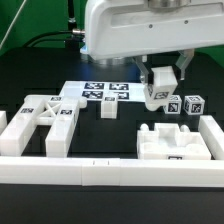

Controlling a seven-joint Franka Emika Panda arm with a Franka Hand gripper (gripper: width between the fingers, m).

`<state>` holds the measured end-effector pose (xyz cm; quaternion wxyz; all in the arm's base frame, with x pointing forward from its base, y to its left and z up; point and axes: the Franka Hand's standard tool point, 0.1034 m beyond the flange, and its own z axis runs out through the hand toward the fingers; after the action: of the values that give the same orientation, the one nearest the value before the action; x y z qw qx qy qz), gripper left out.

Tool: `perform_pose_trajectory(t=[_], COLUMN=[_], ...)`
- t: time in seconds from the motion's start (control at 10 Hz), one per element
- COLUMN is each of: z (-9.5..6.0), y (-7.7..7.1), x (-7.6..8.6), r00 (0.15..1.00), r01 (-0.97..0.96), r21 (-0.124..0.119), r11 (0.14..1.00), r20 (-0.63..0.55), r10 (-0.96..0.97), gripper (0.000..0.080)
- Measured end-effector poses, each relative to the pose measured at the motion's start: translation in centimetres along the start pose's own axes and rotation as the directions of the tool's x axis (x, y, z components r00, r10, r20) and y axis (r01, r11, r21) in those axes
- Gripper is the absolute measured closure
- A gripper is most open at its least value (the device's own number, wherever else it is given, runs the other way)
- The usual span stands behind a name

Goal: Assemble chair

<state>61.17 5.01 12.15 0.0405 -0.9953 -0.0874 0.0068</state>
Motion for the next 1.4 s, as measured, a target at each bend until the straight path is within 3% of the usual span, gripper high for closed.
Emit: perform_pose_trajectory(t=[0.2, 0.3, 0.5, 0.6, 1.0, 1.4], z=[0.0, -0.4, 0.2, -0.2, 0.7, 0.8], y=[-0.6, -0.3, 0.2, 0.6, -2.9, -2.5], x=[0.9, 2.0, 1.6, 2.1, 1.7, 1.8], r00=[0.992, 0.972, 0.944, 0.91, 0.866, 0.857], r01=[0.01, 0.011, 0.005, 0.001, 0.032, 0.028], r21=[-0.022, -0.044, -0.07, -0.092, -0.106, -0.113], r11=[1.0, 0.999, 0.998, 0.996, 0.994, 0.993], r20=[-0.129, -0.235, -0.33, -0.413, -0.493, -0.508], r10=[-0.012, -0.021, -0.028, -0.039, -0.081, -0.082], gripper=[0.0512, 0.0512, 0.0512, 0.0512, 0.0512, 0.0512])
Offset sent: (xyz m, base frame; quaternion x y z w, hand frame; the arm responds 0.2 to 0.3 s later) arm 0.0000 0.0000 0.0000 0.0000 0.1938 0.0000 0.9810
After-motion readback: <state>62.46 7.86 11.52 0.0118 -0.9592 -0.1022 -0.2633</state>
